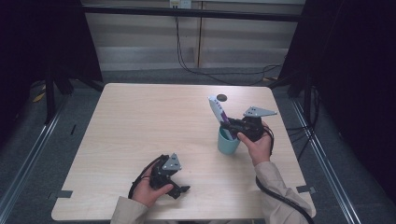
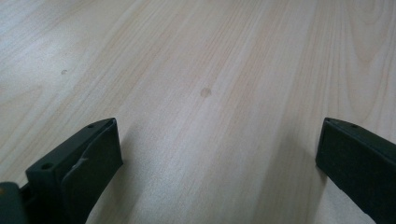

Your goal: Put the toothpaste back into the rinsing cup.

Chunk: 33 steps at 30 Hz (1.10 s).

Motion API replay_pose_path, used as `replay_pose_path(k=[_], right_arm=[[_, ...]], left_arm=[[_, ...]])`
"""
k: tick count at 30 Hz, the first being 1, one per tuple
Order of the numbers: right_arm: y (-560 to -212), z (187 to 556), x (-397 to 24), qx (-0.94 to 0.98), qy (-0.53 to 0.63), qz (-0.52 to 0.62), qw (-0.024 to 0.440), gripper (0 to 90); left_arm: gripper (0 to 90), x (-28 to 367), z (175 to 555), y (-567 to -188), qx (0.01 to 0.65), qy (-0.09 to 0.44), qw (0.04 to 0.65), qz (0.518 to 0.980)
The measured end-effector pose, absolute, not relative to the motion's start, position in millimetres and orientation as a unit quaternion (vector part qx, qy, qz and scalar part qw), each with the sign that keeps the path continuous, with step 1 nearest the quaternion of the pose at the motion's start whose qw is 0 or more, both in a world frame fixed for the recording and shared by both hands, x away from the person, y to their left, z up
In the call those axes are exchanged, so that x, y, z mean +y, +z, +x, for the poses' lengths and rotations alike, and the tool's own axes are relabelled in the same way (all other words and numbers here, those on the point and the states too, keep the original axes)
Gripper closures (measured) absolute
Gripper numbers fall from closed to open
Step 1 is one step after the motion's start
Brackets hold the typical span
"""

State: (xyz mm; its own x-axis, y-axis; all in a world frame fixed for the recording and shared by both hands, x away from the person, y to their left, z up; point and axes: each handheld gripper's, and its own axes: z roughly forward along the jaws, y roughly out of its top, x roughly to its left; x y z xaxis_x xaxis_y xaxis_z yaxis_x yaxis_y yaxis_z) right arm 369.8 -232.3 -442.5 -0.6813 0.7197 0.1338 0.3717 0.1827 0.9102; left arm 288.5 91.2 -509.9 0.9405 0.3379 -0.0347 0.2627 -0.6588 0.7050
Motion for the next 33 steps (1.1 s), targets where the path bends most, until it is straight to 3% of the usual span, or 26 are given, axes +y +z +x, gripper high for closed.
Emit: replay_pose_path(k=[22,33], right_arm=[[-440.8,364.8,-240.0,0.753,0.516,0.375,0.163,63.0],[-434.9,361.6,-240.0,0.763,0.505,0.371,0.158,46.0]], left_arm=[[0.0,91.0,288.4,-509.8,0.165,0.051,0.377,0.91],[0.0,91.0,288.5,-509.8,0.165,0.051,0.377,0.91]])
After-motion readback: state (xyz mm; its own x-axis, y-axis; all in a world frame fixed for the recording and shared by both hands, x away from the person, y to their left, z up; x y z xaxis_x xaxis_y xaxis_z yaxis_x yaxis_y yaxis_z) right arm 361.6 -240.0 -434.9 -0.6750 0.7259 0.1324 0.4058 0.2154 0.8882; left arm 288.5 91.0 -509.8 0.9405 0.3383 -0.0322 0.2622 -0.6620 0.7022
